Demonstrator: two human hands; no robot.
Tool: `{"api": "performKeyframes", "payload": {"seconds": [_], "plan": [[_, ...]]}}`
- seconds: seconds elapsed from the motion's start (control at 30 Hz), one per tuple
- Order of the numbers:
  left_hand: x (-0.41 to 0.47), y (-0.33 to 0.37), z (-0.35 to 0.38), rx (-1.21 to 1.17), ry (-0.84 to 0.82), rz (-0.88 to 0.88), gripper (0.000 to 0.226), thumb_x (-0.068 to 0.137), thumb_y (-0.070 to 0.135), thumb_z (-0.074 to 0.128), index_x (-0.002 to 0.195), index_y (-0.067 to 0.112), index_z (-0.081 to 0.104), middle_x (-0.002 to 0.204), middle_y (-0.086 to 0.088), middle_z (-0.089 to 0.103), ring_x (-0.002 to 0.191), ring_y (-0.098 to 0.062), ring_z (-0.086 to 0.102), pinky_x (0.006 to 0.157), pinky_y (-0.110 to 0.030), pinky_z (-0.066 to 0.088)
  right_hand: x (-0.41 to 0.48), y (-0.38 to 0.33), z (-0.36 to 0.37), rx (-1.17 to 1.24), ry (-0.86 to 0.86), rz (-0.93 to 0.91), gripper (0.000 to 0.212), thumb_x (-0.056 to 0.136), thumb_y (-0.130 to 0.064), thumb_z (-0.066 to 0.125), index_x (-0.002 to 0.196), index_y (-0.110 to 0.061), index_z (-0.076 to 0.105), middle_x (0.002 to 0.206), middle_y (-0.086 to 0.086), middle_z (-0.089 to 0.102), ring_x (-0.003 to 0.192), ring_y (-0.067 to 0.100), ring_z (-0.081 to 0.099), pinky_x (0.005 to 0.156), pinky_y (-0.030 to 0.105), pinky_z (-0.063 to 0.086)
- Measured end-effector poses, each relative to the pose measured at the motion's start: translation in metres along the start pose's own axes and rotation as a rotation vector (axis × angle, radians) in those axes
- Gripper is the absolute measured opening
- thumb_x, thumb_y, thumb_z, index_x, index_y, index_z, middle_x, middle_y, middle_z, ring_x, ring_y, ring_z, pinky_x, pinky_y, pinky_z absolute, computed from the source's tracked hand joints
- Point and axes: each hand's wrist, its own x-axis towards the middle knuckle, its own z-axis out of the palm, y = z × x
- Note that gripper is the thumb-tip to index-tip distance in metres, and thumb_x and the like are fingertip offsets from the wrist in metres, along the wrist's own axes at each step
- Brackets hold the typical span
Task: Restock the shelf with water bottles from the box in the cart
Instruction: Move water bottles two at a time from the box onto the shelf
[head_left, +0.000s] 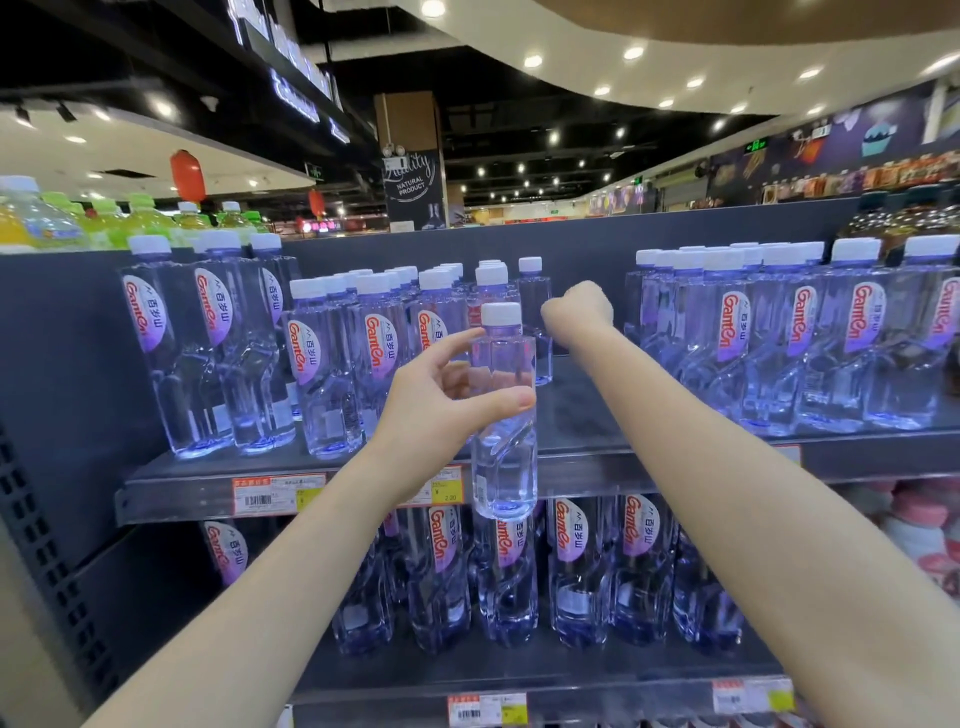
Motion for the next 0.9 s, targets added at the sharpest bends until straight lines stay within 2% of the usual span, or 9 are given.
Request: {"api": "performKeyframes", "payload": {"seconds": [0.07,0.17,0.27,0.33,0.37,0.5,0.67,0.73,0.9], "plan": [[0.002,0.003,0.007,-0.007,0.008,0.000,0.076,0.079,0.025,0.091,0.141,0.035,0.048,0.104,0.009,0.081,0.107,-0.009,0.074,0.104,-0.046,0.055,-0.019,-0.010,-0.010,0.184,-0.048,0.048,0.014,0.085,-0.003,0.053,0.076,-0.011,0.045,0.083,0.009,0.052,0.070,0.027,0.046,0.059,0.030,0.046],[0.007,0.006,0.017,0.006,0.055,0.011,0.074,0.074,0.030,0.094,0.135,0.039,0.052,0.100,0.009,0.081,0.108,-0.013,0.074,0.101,-0.048,0.057,-0.056,-0.019,-0.037,0.336,-0.228,0.045,0.008,0.086,-0.002,0.052,0.092,-0.005,0.057,0.089,0.016,0.060,0.072,0.027,0.055,0.060,0.030,0.046],[0.013,0.010,0.024,-0.005,0.118,0.006,0.071,0.064,0.043,0.096,0.122,0.051,0.055,0.105,0.004,0.080,0.109,-0.015,0.073,0.098,-0.051,0.059,-0.094,-0.019,-0.073,0.353,-0.559,-0.018,0.023,0.100,-0.026,0.060,0.095,-0.005,0.068,0.090,0.013,0.073,0.069,0.022,0.069,0.058,0.026,0.056],[0.014,0.015,0.027,-0.015,0.131,0.002,0.073,0.065,0.043,0.096,0.126,0.050,0.056,0.106,0.003,0.080,0.107,-0.013,0.074,0.098,-0.049,0.059,-0.107,-0.015,-0.093,0.329,-0.752,-0.039,0.045,0.096,-0.047,0.065,0.115,-0.007,0.071,0.108,0.011,0.076,0.087,0.022,0.072,0.076,0.034,0.061],[0.015,0.018,0.029,-0.017,0.130,0.005,0.076,0.069,0.038,0.095,0.133,0.045,0.056,0.103,0.005,0.080,0.105,-0.011,0.074,0.098,-0.047,0.058,-0.110,-0.013,-0.098,0.305,-0.786,-0.054,0.050,0.095,-0.046,0.067,0.126,-0.008,0.067,0.118,0.013,0.073,0.097,0.027,0.071,0.088,0.041,0.061],[0.016,0.027,0.038,0.076,0.157,0.030,0.078,0.075,0.033,0.092,0.145,0.036,0.056,0.106,0.012,0.077,0.110,-0.007,0.070,0.105,-0.041,0.054,-0.110,-0.003,-0.105,0.300,-0.786,-0.086,0.048,0.094,-0.022,0.073,0.139,-0.013,0.057,0.131,0.024,0.065,0.117,0.048,0.064,0.099,0.049,0.054],[0.018,0.032,0.040,0.451,0.072,0.149,0.092,0.079,0.056,0.082,0.158,0.030,0.043,0.138,0.008,0.060,0.115,-0.008,0.066,0.108,-0.040,0.050,-0.109,-0.001,-0.109,0.295,-0.665,-0.137,0.038,0.091,-0.020,0.076,0.127,-0.012,0.065,0.100,0.011,0.074,0.088,0.025,0.074,0.076,0.036,0.060],[0.016,0.030,0.038,0.600,0.088,0.211,0.092,0.084,0.060,0.078,0.159,0.024,0.039,0.147,0.001,0.052,0.131,-0.015,0.054,0.112,-0.038,0.044,-0.107,-0.001,-0.109,0.308,-0.594,-0.145,0.036,0.090,-0.022,0.078,0.122,-0.010,0.066,0.092,0.008,0.073,0.079,0.019,0.074,0.070,0.032,0.058],[0.003,0.023,0.037,0.802,0.175,0.364,0.062,0.093,0.045,0.068,0.148,0.019,0.054,0.140,-0.001,0.053,0.130,-0.024,0.049,0.104,-0.034,0.044,-0.100,-0.012,-0.111,0.331,-0.546,-0.173,0.036,0.088,-0.027,0.080,0.119,-0.015,0.068,0.091,0.005,0.076,0.082,0.021,0.075,0.070,0.032,0.059]]}}
